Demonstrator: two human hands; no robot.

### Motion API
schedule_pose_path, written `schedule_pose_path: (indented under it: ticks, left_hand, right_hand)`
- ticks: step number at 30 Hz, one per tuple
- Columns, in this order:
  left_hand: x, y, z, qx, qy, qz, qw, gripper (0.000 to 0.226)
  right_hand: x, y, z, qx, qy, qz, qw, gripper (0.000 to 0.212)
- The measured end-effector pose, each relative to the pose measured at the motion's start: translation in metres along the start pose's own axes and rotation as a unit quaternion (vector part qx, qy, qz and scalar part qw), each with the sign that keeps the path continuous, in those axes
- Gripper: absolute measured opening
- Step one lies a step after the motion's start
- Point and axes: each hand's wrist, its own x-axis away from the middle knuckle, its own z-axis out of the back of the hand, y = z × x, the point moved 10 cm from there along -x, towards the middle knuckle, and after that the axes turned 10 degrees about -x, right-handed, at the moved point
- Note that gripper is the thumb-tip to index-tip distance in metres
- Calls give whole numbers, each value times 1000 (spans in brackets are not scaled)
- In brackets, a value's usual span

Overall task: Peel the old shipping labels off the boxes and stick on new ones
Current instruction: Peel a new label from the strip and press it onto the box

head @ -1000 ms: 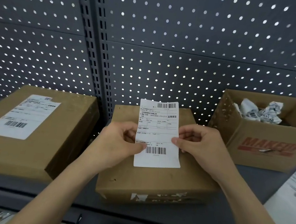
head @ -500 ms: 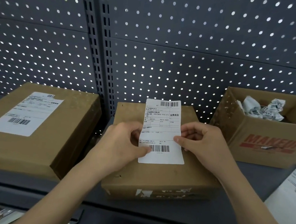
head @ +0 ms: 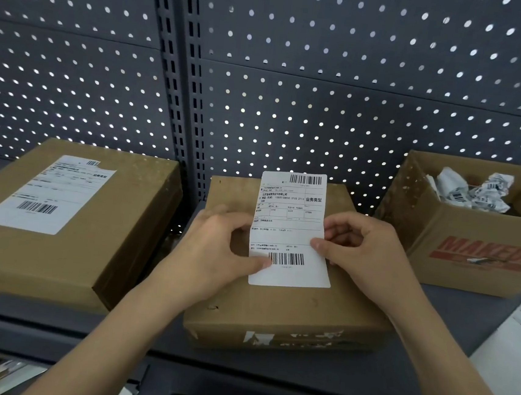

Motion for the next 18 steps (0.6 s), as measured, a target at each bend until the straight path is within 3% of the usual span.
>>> schedule_pose_path:
  ticks: [7,10,12,15,18]
  left_hand:
    - [-1,2,3,-8,0,0,1000,56]
    - [-2,-1,4,-7,8,5,1000,58]
    - [-2,-4,4,-7,10,12,1000,69]
    - [0,-9,3,-14,11,31,999,102]
    - [3,-11,4,-66,27,41,997,105]
  right_hand:
    - [3,-1,-1,39,12,10,999,23]
    - [2,1,0,46,23,14,999,53]
    - [1,2,3,50,31,16,998,68]
    - [2,-1,7,64,38,35,997,68]
    - [4,-8,12,151,31,52,987,70]
